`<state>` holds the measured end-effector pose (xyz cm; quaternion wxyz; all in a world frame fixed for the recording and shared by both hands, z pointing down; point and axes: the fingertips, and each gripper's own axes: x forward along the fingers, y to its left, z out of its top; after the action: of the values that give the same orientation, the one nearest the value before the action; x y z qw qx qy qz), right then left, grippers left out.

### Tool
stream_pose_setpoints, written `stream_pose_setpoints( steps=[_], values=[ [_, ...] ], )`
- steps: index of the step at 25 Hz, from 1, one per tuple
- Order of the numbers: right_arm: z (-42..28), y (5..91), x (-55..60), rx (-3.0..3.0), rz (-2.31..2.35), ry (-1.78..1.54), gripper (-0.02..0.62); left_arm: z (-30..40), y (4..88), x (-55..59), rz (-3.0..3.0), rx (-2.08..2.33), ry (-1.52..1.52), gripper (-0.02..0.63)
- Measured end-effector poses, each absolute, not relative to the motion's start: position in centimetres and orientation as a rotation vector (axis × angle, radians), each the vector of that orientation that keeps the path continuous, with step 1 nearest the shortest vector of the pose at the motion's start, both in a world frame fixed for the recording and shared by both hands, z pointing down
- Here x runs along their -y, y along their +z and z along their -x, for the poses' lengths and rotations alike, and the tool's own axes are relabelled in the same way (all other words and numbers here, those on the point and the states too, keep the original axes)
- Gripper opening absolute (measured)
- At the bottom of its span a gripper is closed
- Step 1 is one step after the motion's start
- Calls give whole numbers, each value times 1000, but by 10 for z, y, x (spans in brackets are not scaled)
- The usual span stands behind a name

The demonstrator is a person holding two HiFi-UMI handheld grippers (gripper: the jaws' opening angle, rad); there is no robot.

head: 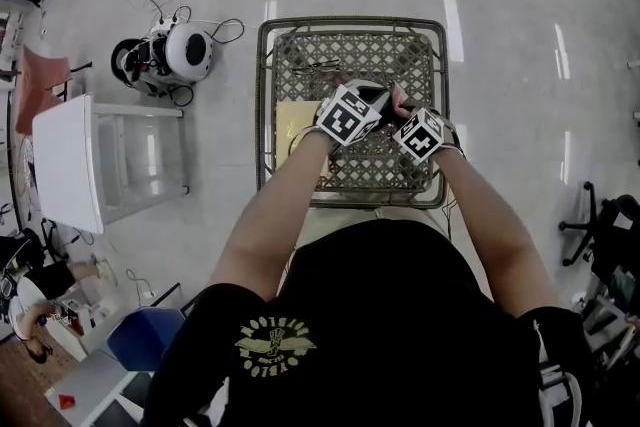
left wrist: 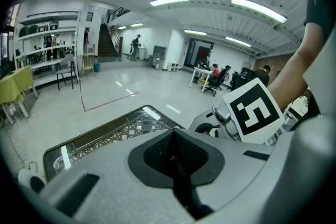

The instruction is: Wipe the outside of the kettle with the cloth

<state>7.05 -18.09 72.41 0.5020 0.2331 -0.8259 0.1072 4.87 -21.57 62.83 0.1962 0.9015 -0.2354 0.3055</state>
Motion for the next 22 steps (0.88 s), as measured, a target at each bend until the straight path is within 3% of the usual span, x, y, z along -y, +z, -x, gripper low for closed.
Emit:
stream_pose_setpoints(
  steps=[6, 22],
  values=[
    [-71, 723, 201, 1996, -508, 115, 34, -48, 631, 218, -2516, 675, 860, 5],
    [-20, 731, 116, 2090, -551, 321, 34, -45, 637, 215, -2524, 663, 948, 5]
  ],
)
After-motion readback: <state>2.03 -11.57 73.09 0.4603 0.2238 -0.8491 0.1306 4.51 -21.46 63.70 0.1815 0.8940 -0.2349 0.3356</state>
